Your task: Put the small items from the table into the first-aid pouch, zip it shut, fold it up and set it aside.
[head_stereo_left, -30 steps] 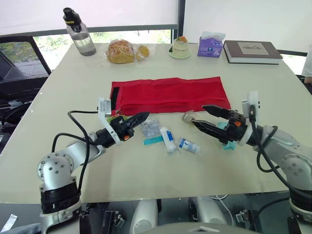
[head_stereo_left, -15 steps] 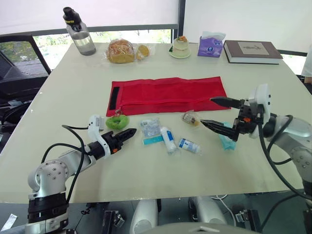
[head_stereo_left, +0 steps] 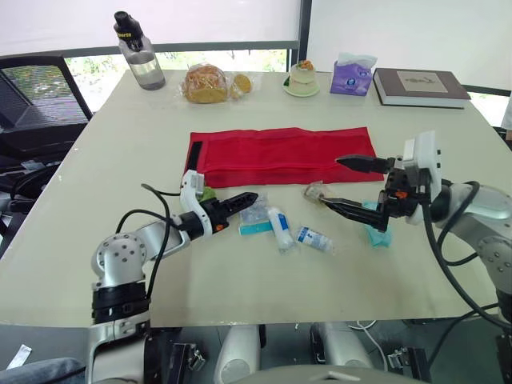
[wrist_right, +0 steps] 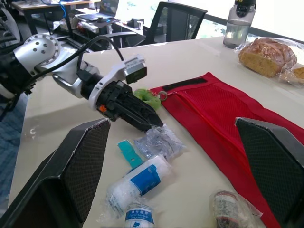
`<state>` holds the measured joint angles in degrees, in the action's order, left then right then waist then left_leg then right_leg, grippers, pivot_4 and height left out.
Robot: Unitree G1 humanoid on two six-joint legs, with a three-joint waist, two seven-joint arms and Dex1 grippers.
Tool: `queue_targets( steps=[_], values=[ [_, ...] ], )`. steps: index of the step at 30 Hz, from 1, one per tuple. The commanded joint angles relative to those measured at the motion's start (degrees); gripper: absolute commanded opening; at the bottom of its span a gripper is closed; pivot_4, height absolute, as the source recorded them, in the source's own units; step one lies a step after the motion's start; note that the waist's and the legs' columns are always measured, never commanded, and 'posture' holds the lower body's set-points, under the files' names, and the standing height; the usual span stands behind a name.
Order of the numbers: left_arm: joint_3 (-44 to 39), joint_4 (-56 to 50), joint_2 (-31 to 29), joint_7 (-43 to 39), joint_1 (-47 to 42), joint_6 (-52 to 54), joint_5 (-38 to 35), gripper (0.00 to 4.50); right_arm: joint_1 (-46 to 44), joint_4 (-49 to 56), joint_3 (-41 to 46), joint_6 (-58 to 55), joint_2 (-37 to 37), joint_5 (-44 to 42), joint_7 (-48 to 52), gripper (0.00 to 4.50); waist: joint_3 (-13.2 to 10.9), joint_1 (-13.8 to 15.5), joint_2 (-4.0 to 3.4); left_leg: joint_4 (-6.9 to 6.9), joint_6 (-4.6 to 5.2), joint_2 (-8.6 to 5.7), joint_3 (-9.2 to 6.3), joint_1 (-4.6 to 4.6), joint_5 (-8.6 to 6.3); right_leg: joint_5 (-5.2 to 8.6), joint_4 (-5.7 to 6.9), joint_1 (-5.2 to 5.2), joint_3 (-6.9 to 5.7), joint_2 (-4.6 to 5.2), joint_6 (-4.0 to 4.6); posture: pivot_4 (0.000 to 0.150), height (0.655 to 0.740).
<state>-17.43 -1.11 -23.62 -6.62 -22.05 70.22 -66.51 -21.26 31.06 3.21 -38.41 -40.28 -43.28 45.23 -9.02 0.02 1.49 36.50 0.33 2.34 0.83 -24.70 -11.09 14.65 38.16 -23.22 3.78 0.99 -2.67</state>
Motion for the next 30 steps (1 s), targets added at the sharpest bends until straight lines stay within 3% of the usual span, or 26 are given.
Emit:
queue_targets(
  steps=[1, 3, 6, 8, 9, 13, 14, 21, 30],
  values=[
    [3.7, 2.3, 0.5, 0.8, 0.2, 3.5, 3.1, 4.47, 0.0, 1.3, 0.8, 1.3, 0.4, -0.1, 0.1, 4.5, 0.0, 0.0, -0.01, 0.0, 0.0, 0.0, 0.0, 0.0, 0.0, 0.0, 0.0, 0.0, 0.0, 0.0, 0.0, 0.15, 0.74],
    [3.9, 2.4, 0.6, 0.3, -0.4, 4.4, 3.6, 4.47, 0.1, 1.3, 0.9, 1.4, 0.6, -0.1, 0.0, 4.5, 0.0, 0.0, -0.03, 0.0, 0.0, 0.0, -0.02, 0.01, 0.0, 0.0, 0.0, 0.01, -0.01, -0.01, 0.0, 0.15, 0.74],
    [3.8, 2.9, 0.6, -0.4, -1.1, 5.0, 4.7, 3.65, 0.3, 1.3, 1.0, 1.8, 0.8, 0.3, -0.1, 4.5, 0.0, -0.1, -0.04, 0.0, 0.0, 0.0, -0.03, 0.02, 0.0, 0.0, 0.0, 0.03, -0.01, -0.01, 0.0, 0.15, 0.74],
    [3.6, 3.1, 0.6, -1.0, -1.3, 5.2, 5.3, 2.6, 0.5, 1.5, 1.0, 1.9, 0.8, 0.4, -0.2, 4.5, 0.0, -0.1, -0.04, 0.0, 0.0, 0.0, -0.02, 0.02, 0.0, 0.0, -0.01, 0.03, -0.01, 0.0, 0.0, 0.15, 0.74],
    [3.4, 3.1, 0.5, -1.3, -1.3, 5.3, 5.6, 2.44, 0.7, 1.6, 1.1, 2.0, 0.8, 0.5, -0.3, 4.5, 0.0, -0.1, -0.04, -0.01, 0.0, 0.0, -0.02, 0.01, 0.0, 0.0, -0.03, 0.03, -0.01, 0.0, 0.0, 0.15, 0.74],
    [2.7, 3.0, 0.2, -2.6, -0.8, 5.5, 6.7, 0.38, 1.3, 2.0, 1.1, 2.3, 0.8, 0.6, -0.6, 4.5, 0.0, -0.2, -0.03, -0.04, 0.0, 0.0, -0.04, -0.04, 0.0, -0.02, -0.1, 0.02, -0.02, 0.0, -0.03, 0.15, 0.74],
    [2.5, 2.8, 0.2, -2.8, -0.6, 5.6, 6.9, 0.11, 1.4, 2.1, 1.1, 2.4, 0.8, 0.7, -0.6, 4.5, 0.0, -0.2, -0.03, -0.06, 0.0, 0.0, -0.04, -0.04, 0.0, -0.03, -0.11, 0.02, -0.02, 0.0, -0.07, 0.15, 0.74],
    [0.4, -0.1, -0.6, -6.0, 1.4, 3.5, 7.7, 0.01, 1.7, 2.1, 0.7, 2.6, 1.2, 0.9, -0.5, 4.5, 0.0, -0.7, -0.03, -0.08, -0.01, 0.0, -0.04, -0.03, -0.01, 0.0, -0.12, 0.02, -0.02, 0.01, -0.01, 0.15, 0.74],
    [-7.6, -7.2, -2.5, -9.8, -0.1, -0.9, 1.9, 0.01, 1.0, 1.9, 0.3, -4.7, 2.9, -1.3, -6.6, 4.5, -0.1, -0.7, 0.15, -0.14, -0.01, 0.06, -0.03, -0.11, -0.01, 0.0, -0.09, -0.12, -0.03, -0.01, -0.01, 0.15, 0.74]
  ],
)
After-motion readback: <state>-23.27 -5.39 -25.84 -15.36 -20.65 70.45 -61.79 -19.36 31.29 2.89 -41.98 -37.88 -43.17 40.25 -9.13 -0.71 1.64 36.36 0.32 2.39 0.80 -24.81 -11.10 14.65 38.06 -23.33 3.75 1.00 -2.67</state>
